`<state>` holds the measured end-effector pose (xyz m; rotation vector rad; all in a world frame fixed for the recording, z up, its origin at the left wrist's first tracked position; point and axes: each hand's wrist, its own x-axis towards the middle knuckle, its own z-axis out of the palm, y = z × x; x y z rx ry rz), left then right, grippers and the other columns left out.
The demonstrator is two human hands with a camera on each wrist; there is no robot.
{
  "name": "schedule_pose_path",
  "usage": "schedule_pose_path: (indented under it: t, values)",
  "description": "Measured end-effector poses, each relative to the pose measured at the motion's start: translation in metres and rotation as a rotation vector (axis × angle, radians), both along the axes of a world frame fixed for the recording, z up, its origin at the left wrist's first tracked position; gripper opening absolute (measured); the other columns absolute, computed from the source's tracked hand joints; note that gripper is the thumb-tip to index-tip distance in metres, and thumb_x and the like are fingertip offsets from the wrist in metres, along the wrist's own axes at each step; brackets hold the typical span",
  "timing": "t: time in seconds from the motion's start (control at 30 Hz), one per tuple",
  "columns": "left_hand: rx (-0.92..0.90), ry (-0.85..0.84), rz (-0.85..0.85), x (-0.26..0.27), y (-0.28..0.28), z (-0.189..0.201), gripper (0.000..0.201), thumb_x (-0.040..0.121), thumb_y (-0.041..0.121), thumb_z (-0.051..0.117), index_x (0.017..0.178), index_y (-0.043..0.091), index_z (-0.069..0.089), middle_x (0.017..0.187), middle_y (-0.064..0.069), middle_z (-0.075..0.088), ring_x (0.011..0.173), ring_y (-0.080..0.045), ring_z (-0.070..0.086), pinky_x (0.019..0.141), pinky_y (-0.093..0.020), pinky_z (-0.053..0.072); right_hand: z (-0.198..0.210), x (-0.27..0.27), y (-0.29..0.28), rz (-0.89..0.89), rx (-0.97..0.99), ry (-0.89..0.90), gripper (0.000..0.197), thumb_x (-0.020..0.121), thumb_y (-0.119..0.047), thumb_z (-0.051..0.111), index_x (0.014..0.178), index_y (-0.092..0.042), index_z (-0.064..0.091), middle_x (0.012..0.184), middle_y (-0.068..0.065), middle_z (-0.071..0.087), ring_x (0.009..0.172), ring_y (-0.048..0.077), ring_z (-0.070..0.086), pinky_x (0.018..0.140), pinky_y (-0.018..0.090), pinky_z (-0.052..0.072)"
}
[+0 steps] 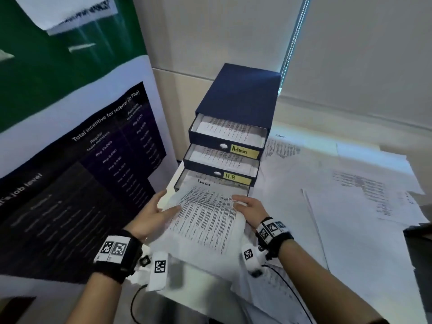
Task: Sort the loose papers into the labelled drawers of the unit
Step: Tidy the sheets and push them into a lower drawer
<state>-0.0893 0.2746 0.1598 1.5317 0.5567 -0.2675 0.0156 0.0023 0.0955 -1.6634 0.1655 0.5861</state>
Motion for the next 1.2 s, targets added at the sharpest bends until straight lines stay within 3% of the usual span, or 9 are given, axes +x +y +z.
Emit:
schedule_pose_path:
  t: [0.13,0.27,0.37,0.53,0.7,0.83,0.93,1.03,1.2]
  values:
    - [0.189,0.013,-0.093,0.009,0.008,-0.030,0.049,0.088,0.010,0.073,0.128,0.034,0.058,0.098,-0.015,0.075,0.083,-0.025,0.069,0.076,-0.040,0.053,0.009,0.004,0.000,-0.152,0.008,-0.006,0.018,0.091,-0.010,0.068,0.107,-0.003,0.069,0.086,0.011,0.067,0.066,0.013,0.064,0.056,0.019,0.050]
    - [0.343,-0.119,-0.002,0.031,-0.003,-0.046,0.031,0.088,0.011,0.070,0.109,0.034,0.072,0.107,-0.008,0.068,0.114,-0.038,0.059,0.091,-0.040,0.050,0.010,-0.021,-0.013,0.085,-0.028,0.154,0.047,0.073,-0.038,0.084,0.107,-0.013,0.064,0.087,0.008,0.070,0.068,0.025,0.057,0.056,0.028,0.052]
    - [0.417,-0.154,0.057,0.050,-0.018,-0.056,0.023,0.090,0.008,0.068,0.104,0.026,0.072,0.115,-0.003,0.069,0.115,-0.024,0.060,0.103,-0.032,0.044,0.010,-0.047,-0.010,0.187,0.062,0.276,0.037,0.078,-0.019,0.082,0.108,-0.004,0.066,0.074,0.012,0.071,0.063,0.028,0.064,0.059,0.035,0.060]
    - [0.902,-0.371,-0.068,0.070,-0.043,-0.065,0.014,0.089,0.020,0.067,0.102,0.023,0.072,0.121,0.000,0.052,0.116,-0.020,0.049,0.105,-0.037,0.036,0.001,-0.018,0.006,-0.128,0.089,0.211,0.015,0.086,-0.005,0.071,0.100,0.001,0.072,0.069,0.017,0.068,0.057,0.024,0.064,0.069,0.046,0.061]
    - [1.104,-0.373,-0.616,0.077,-0.080,-0.080,0.063,0.094,0.056,0.016,0.111,0.029,0.071,0.115,0.012,0.069,0.110,-0.012,0.059,0.106,-0.039,0.027,0.003,0.016,0.020,-0.206,0.231,0.237,0.020,0.089,0.010,0.060,0.106,0.005,0.067,0.089,0.025,0.071,0.072,0.021,0.072,0.068,0.021,0.058]
    - [1.195,-0.232,-0.679,0.094,-0.091,-0.093,0.080,0.090,0.059,0.000,0.112,0.028,0.070,0.117,0.007,0.067,0.109,-0.015,0.059,0.108,-0.042,0.027,0.006,0.017,-0.012,-0.213,0.256,0.173,0.018,0.091,0.011,0.054,0.100,0.004,0.067,0.090,0.026,0.071,0.071,0.025,0.070,0.067,0.026,0.060]
    - [1.273,-0.165,-0.705,0.111,-0.104,-0.094,0.061,0.100,0.054,0.022,0.104,0.023,0.075,0.115,0.001,0.065,0.104,-0.019,0.059,0.103,-0.041,0.031,-0.019,0.020,-0.083,-0.193,-0.354,-0.164,0.022,0.086,0.001,0.056,0.097,-0.011,0.071,0.103,0.015,0.070,0.084,0.023,0.065,0.076,0.027,0.054]
    - [1.286,-0.194,-0.741,0.123,-0.127,-0.078,0.044,0.100,0.045,0.041,0.089,0.020,0.075,0.097,-0.001,0.069,0.089,-0.020,0.063,0.090,-0.035,0.039,-0.044,0.020,-0.168,0.025,-1.072,-0.223,0.059,0.079,-0.021,0.067,0.135,-0.021,0.049,0.138,0.010,0.045,0.123,0.029,0.047,0.100,0.037,0.044]
    - [0.963,-0.664,-0.804,0.123,-0.200,-0.048,0.037,0.097,0.042,0.049,0.062,0.029,0.046,0.055,0.010,0.049,0.052,-0.012,0.046,0.054,-0.021,0.027,-0.086,0.008,-0.251,0.104,-1.229,0.089,0.105,0.070,-0.041,0.075,0.150,-0.022,0.009,0.150,0.020,0.019,0.135,0.041,0.029,0.102,0.053,0.043]
